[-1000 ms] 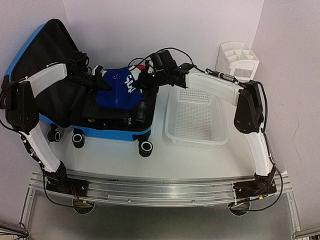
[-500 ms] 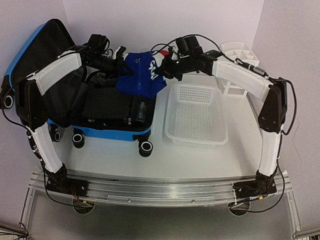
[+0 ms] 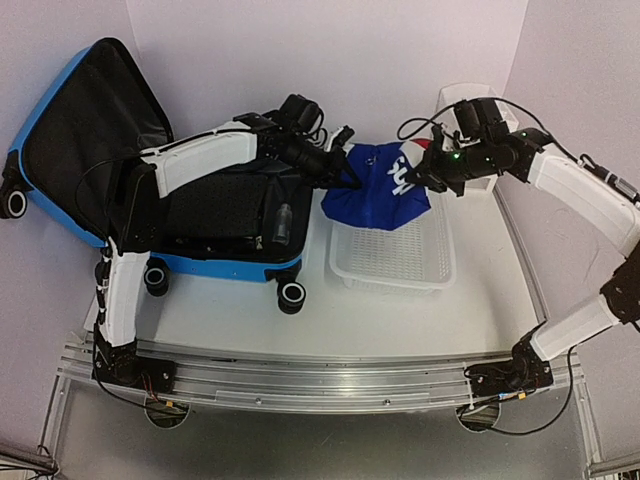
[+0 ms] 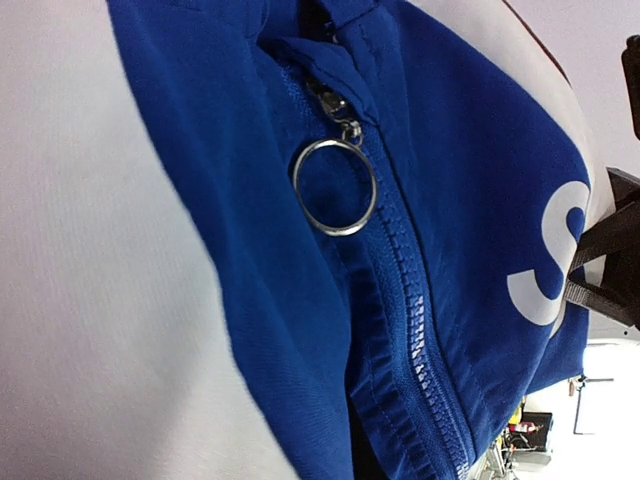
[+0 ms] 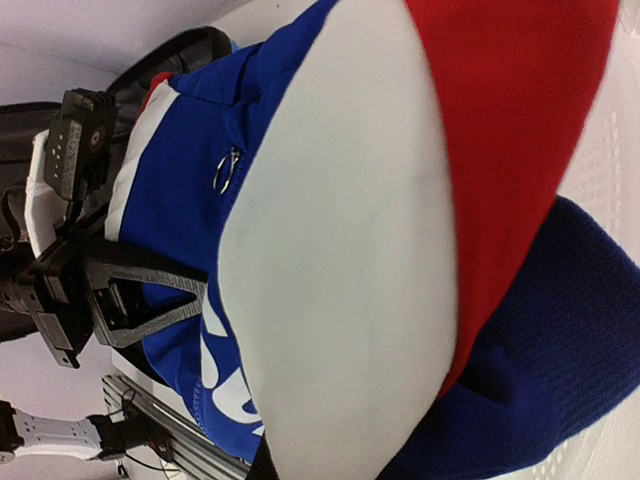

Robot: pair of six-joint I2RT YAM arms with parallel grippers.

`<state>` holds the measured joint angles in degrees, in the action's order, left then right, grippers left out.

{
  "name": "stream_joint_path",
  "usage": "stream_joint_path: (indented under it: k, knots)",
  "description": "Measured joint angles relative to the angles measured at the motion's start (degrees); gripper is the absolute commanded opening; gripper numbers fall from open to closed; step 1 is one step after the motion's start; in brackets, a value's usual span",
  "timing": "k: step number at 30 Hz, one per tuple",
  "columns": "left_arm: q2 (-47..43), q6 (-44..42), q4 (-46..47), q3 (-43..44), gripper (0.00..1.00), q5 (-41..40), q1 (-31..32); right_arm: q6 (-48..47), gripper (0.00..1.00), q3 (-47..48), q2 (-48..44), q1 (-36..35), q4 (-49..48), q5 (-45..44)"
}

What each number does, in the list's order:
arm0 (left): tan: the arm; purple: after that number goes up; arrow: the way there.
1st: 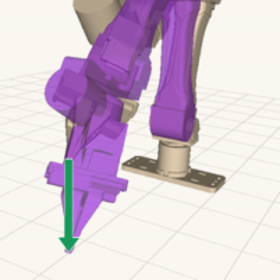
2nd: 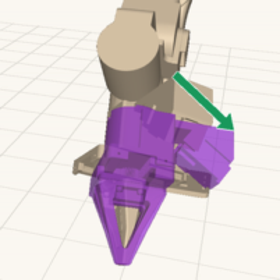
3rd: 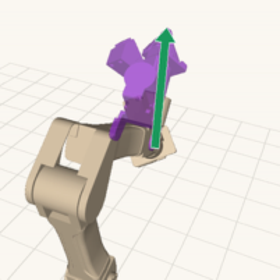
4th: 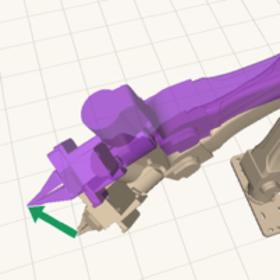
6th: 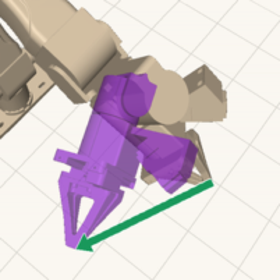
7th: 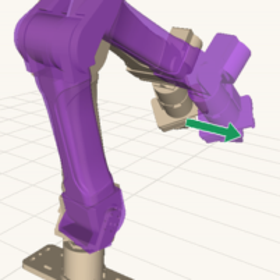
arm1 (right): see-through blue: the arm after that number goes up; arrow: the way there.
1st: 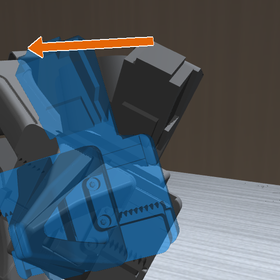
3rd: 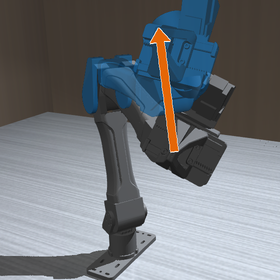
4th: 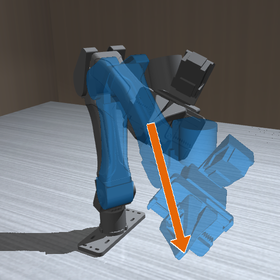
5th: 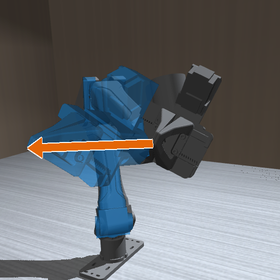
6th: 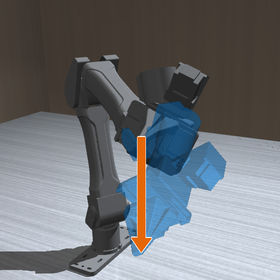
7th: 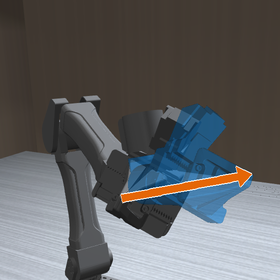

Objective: Open, take out, and arrange the luggage

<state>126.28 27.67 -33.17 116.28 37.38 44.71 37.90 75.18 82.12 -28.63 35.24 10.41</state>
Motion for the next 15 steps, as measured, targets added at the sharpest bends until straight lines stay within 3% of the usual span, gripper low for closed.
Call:
stream_joint_path:
  k: [4, 15]
  knots:
    - [3.7, 1.9, 0.7, 0.6, 0.00, -0.6, 2.4, -4.4, 0.00, -5.1, 1.0, 3.4, 1.3, 4.2]
    - [9.3, 2.5, 2.3, 2.7, 0.00, -5.4, 4.3, -15.0, 0.00, -3.8, 12.0, 9.7, 1.8, 13.1]
